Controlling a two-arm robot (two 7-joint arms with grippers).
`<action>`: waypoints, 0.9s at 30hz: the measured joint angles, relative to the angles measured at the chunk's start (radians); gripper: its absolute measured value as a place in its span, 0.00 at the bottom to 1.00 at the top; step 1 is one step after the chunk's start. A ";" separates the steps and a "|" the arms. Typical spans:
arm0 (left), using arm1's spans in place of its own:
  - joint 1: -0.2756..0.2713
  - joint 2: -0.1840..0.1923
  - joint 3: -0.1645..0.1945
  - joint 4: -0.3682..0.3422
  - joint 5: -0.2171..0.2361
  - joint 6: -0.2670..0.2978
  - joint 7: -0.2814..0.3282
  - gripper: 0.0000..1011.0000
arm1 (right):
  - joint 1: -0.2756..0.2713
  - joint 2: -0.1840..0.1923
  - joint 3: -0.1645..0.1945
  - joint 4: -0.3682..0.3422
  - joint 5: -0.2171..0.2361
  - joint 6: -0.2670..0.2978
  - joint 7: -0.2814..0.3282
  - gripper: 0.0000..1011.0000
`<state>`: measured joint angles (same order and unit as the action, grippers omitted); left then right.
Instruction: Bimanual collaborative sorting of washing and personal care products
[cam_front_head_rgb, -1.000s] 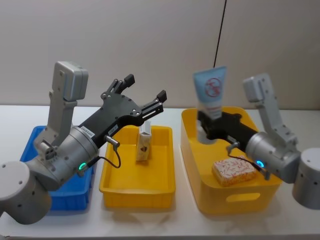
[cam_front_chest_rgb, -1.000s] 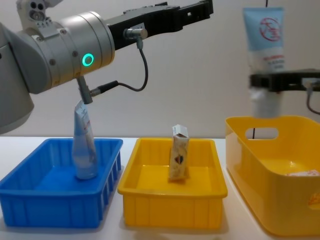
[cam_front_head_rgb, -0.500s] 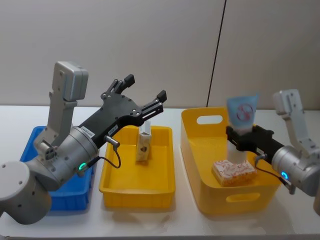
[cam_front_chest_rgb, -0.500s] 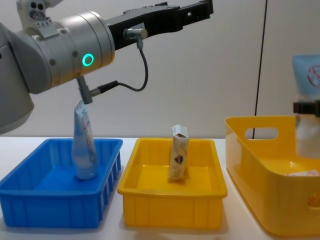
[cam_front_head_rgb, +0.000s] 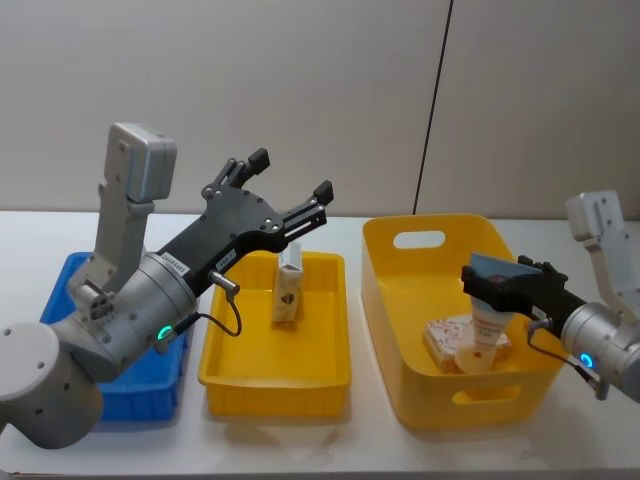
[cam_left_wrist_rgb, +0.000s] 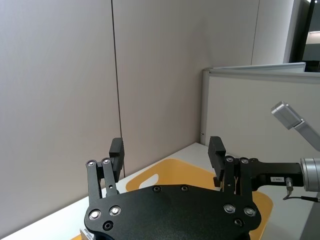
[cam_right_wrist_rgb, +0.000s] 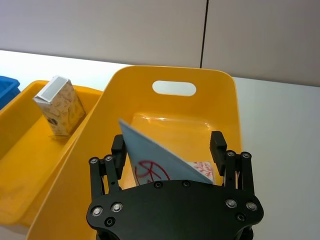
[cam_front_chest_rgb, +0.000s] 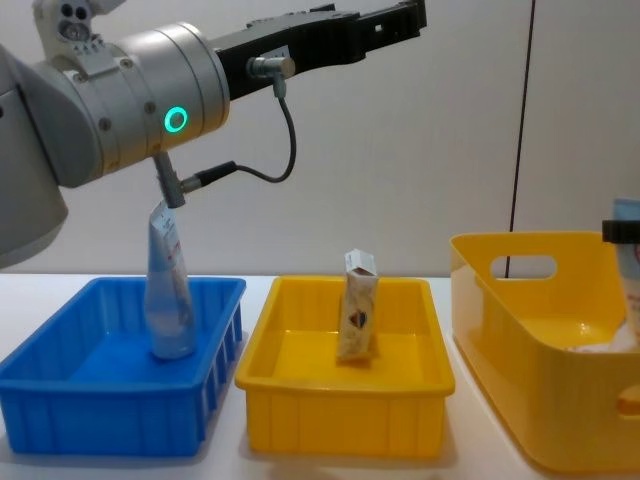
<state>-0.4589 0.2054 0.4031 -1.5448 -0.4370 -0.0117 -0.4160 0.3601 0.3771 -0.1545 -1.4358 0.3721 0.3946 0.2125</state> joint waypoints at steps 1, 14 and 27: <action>0.000 0.000 0.000 0.000 0.000 0.000 0.000 0.99 | -0.002 0.001 0.001 -0.002 0.000 0.000 0.000 0.98; 0.000 0.000 0.000 0.000 0.000 0.000 0.000 0.99 | -0.028 0.012 0.013 -0.057 -0.015 -0.003 0.001 0.99; 0.000 0.000 0.000 0.000 0.000 0.000 0.000 0.99 | -0.040 0.017 0.017 -0.086 -0.025 -0.006 0.003 0.99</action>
<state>-0.4590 0.2054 0.4031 -1.5449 -0.4370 -0.0117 -0.4160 0.3197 0.3944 -0.1372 -1.5213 0.3473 0.3881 0.2156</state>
